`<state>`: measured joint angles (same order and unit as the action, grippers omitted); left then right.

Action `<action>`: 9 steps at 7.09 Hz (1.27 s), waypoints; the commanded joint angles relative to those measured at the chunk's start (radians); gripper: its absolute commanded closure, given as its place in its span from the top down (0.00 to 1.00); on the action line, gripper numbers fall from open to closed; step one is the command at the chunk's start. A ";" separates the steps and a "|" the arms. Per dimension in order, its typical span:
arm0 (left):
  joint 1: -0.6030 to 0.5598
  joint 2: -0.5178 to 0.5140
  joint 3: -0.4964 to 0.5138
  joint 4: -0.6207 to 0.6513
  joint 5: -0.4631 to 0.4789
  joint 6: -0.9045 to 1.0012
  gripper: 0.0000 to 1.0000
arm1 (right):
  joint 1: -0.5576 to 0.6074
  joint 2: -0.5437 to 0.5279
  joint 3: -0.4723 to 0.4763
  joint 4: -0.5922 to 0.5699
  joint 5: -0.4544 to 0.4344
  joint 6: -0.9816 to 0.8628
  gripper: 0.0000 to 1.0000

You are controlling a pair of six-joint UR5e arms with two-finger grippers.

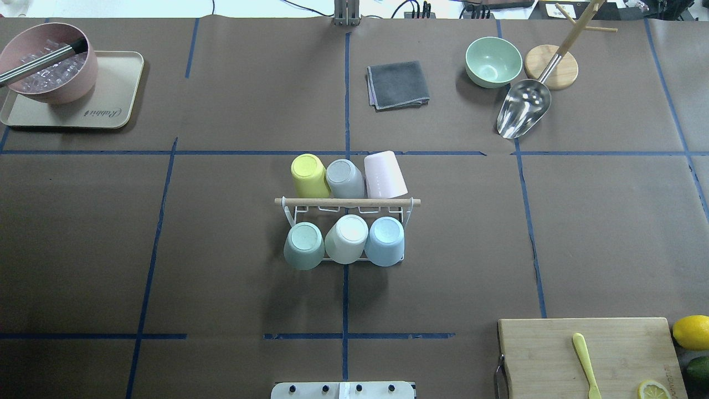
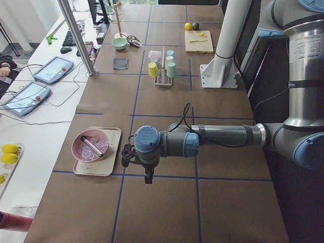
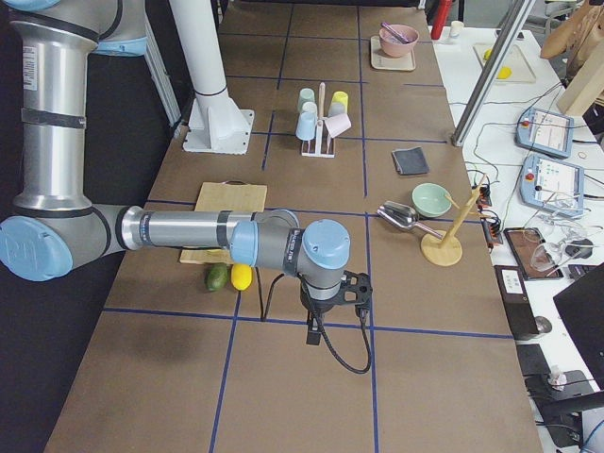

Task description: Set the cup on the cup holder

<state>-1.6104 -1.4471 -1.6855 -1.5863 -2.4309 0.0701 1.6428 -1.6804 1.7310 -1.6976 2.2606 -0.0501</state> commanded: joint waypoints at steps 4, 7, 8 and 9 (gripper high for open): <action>0.001 -0.002 -0.028 0.000 0.079 0.091 1.00 | 0.000 0.005 -0.093 0.200 0.001 0.024 1.00; -0.008 -0.012 -0.102 0.163 0.093 0.091 1.00 | 0.000 0.004 -0.074 0.207 0.008 0.116 1.00; -0.006 -0.013 -0.103 0.163 0.093 0.091 1.00 | 0.000 -0.005 -0.044 0.202 0.016 0.116 1.00; -0.006 -0.012 -0.103 0.163 0.093 0.091 1.00 | 0.000 -0.008 -0.033 0.193 0.017 0.116 1.00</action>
<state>-1.6170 -1.4587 -1.7857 -1.4294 -2.3381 0.1611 1.6429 -1.6833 1.6789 -1.4963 2.2735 0.0649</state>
